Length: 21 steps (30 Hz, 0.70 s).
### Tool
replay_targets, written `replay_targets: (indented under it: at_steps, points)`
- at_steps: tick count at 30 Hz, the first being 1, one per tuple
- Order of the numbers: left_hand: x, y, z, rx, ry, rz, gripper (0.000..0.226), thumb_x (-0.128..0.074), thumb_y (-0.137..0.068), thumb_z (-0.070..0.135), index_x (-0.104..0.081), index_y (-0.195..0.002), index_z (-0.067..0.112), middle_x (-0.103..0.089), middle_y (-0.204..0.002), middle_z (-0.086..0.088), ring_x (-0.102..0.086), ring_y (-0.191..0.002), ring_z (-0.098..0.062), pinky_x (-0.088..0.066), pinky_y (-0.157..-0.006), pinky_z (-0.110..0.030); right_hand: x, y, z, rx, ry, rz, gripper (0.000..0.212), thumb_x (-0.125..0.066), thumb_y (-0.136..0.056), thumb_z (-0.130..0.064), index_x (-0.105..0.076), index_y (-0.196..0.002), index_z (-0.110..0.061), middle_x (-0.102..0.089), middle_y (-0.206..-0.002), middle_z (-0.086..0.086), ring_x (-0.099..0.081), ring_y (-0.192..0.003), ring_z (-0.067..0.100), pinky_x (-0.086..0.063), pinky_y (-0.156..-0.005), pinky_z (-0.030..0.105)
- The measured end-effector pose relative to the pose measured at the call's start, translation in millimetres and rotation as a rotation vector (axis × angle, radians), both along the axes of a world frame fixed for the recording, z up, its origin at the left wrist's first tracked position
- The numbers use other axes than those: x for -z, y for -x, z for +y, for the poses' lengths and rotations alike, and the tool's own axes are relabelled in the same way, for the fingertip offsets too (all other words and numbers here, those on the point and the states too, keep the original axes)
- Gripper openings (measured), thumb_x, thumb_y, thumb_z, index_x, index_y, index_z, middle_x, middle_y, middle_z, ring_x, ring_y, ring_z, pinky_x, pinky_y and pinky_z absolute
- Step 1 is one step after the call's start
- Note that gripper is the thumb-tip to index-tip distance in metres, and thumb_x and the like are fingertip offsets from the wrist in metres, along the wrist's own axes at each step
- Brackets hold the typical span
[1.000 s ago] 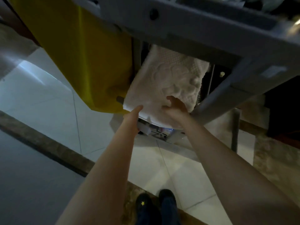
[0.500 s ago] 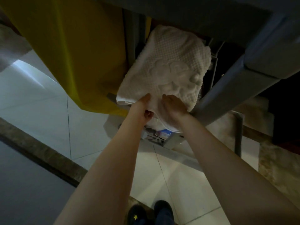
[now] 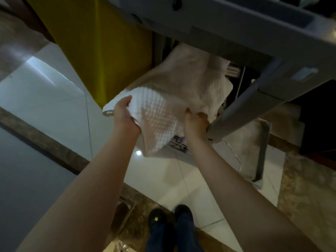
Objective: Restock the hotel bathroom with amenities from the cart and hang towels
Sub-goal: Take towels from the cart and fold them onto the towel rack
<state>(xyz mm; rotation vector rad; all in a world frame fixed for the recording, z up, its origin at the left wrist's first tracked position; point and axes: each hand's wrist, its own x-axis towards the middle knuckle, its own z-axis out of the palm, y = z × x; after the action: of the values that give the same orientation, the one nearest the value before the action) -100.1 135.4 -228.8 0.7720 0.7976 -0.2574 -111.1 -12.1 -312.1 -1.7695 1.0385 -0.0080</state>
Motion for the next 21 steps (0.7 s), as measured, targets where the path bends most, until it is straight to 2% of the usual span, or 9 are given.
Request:
replay_targets:
  at_steps: [2, 4, 6, 8, 10, 13, 14, 17, 21]
  points:
    - [-2.0, 7.3, 11.7, 0.000, -0.050, 0.016, 0.028, -0.053, -0.087, 0.021, -0.056, -0.109, 0.004, -0.065, -0.096, -0.015, -0.063, -0.088, -0.032, -0.052, -0.074, -0.038, 7.6, 2.6, 7.0, 0.210, -0.210, -0.010, 0.082, -0.065, -0.076, -0.048, -0.035, -0.141, -0.008, -0.039, -0.142, 0.013, -0.044, -0.127, 0.034, -0.041, -0.103, 0.049]
    - [-1.5, 12.8, 22.9, 0.002, -0.087, 0.028, 0.030, -0.051, -0.088, 0.021, -0.053, -0.114, 0.005, -0.065, -0.095, -0.014, -0.063, -0.087, -0.031, -0.051, -0.069, -0.037, 19.7, 0.3, 2.8, 0.350, -0.409, -0.050, 0.101, -0.076, -0.064, -0.050, -0.028, -0.145, -0.015, -0.041, -0.144, 0.009, -0.047, -0.127, 0.031, -0.044, -0.102, 0.047]
    - [-3.7, 17.1, 32.8, 0.015, -0.141, 0.049, 0.030, -0.050, -0.089, 0.020, -0.049, -0.116, 0.007, -0.063, -0.095, -0.013, -0.062, -0.085, -0.030, -0.050, -0.066, -0.036, 54.4, -3.8, -9.4, 0.350, -0.665, -0.029, 0.118, -0.084, -0.045, -0.061, -0.030, -0.144, -0.026, -0.050, -0.139, 0.008, -0.056, -0.117, 0.031, -0.050, -0.095, 0.051]
    - [-5.0, 18.9, 40.9, 0.036, -0.186, 0.084, 0.030, -0.051, -0.089, 0.018, -0.045, -0.117, 0.010, -0.062, -0.096, -0.013, -0.061, -0.085, -0.029, -0.049, -0.066, -0.037, 77.1, -2.8, -17.8, 0.251, -0.800, -0.009, 0.122, -0.088, -0.032, -0.061, -0.039, -0.138, -0.026, -0.059, -0.128, 0.011, -0.063, -0.106, 0.036, -0.052, -0.085, 0.056]
    - [-9.6, 18.2, 45.4, 0.067, -0.211, 0.105, 0.029, -0.050, -0.089, 0.017, -0.041, -0.116, 0.012, -0.059, -0.096, -0.012, -0.060, -0.085, -0.029, -0.049, -0.068, -0.038, 59.2, 3.1, -17.7, 0.209, -0.865, 0.009, 0.108, -0.089, -0.040, -0.051, -0.044, -0.135, -0.023, -0.058, -0.128, 0.014, -0.063, -0.106, 0.037, -0.053, -0.083, 0.055]
    - [-14.4, 15.2, 50.1, 0.089, -0.300, 0.126, 0.026, -0.052, -0.088, 0.016, -0.043, -0.112, 0.015, -0.059, -0.098, -0.009, -0.061, -0.089, -0.026, -0.051, -0.079, -0.038, 7.7, 8.7, -8.6, 0.045, -0.751, -0.024, 0.056, -0.065, -0.075, -0.038, -0.055, -0.125, -0.014, -0.058, -0.130, 0.014, -0.058, -0.116, 0.033, -0.049, -0.095, 0.050]
    - [-17.2, 14.9, 51.3, 0.082, -0.309, 0.123, 0.027, -0.053, -0.087, 0.016, -0.044, -0.113, 0.015, -0.059, -0.102, -0.009, -0.061, -0.093, -0.026, -0.051, -0.083, -0.038, 1.5, 8.2, -6.7, 0.023, -0.753, -0.017, 0.048, -0.059, -0.081, -0.033, -0.057, -0.123, -0.010, -0.058, -0.129, 0.016, -0.057, -0.117, 0.033, -0.049, -0.096, 0.048]
    - [-26.1, 18.0, 54.3, 0.090, -0.316, 0.105, 0.028, -0.054, -0.086, 0.019, -0.046, -0.113, 0.016, -0.059, -0.109, -0.009, -0.060, -0.100, -0.027, -0.049, -0.089, -0.040, -14.0, 6.7, 0.3, 0.004, -0.738, 0.043, 0.042, -0.057, -0.084, -0.026, -0.058, -0.120, -0.004, -0.059, -0.129, 0.019, -0.058, -0.117, 0.034, -0.050, -0.095, 0.047]
    - [-49.7, 31.4, 54.6, 0.112, -0.294, 0.083, 0.029, -0.056, -0.086, 0.023, -0.046, -0.113, 0.018, -0.059, -0.107, -0.008, -0.058, -0.100, -0.027, -0.047, -0.091, -0.040, -36.1, 17.6, 10.9, -0.019, -0.649, 0.161, 0.047, -0.059, -0.086, -0.018, -0.052, -0.129, 0.000, -0.057, -0.129, 0.020, -0.056, -0.119, 0.036, -0.051, -0.092, 0.046]
